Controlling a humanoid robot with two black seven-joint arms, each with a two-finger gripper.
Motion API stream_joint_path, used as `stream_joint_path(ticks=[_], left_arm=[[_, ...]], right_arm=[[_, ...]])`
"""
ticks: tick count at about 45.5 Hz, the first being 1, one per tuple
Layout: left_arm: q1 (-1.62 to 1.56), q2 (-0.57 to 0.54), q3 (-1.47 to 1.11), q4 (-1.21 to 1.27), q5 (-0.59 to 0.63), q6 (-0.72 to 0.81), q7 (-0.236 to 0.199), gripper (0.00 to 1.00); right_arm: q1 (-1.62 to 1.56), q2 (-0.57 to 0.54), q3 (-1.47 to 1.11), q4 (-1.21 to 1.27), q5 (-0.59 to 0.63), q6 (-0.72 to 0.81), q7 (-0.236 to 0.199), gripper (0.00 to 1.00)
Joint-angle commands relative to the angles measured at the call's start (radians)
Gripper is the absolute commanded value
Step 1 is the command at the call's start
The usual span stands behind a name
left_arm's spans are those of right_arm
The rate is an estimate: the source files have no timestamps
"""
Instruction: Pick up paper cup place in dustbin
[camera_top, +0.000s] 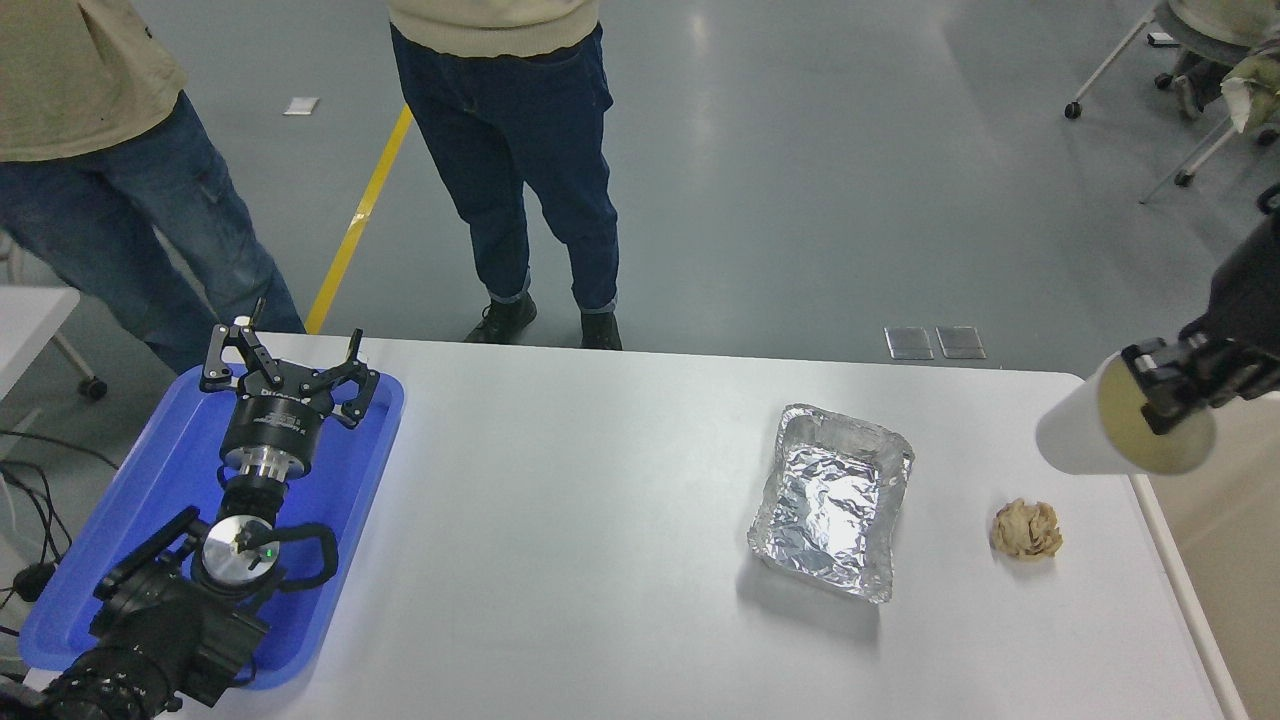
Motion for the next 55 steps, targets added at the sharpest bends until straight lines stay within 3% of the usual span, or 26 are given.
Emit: stream_joint_path(ticks=[1, 8, 20, 35, 47, 55], left_arm=[[0.0, 0.0, 0.0, -0.001, 0.0, 0.0, 0.001, 1.0], [0.0, 0.0, 0.0, 0.001, 0.0, 0.0, 0.0, 1.0], [0.0, 0.0, 0.0, 0.001, 0.0, 0.0, 0.0, 1.0], [-0.002, 0.0, 0.0, 0.001, 0.0, 0.0, 0.0, 1.0], [-0.002, 0.0, 0.0, 0.001, 0.0, 0.0, 0.0, 1.0], [-0.002, 0.0, 0.0, -0.001, 0.0, 0.0, 0.0, 1.0]], right_arm=[[-0.163, -0.195, 0.061, -0.208, -0.196, 0.0, 0.006, 0.0], [-0.308, -0.32, 0.205, -0.336, -0.334, 0.0, 0.008, 0.0], [-0.621, -0.407, 0.448, -0.506, -0.474, -0.043, 0.009, 0.0], [-0.861, -0.39, 0.477, -0.627, -0.489, -0.336, 0.009, 0.0], [-1.153, -0.291, 0.535, -0.776, -0.472, -0.633, 0.006, 0.0], [-1.39, -0.22, 0.699, -0.952, -0.455, -0.716, 0.008, 0.0]])
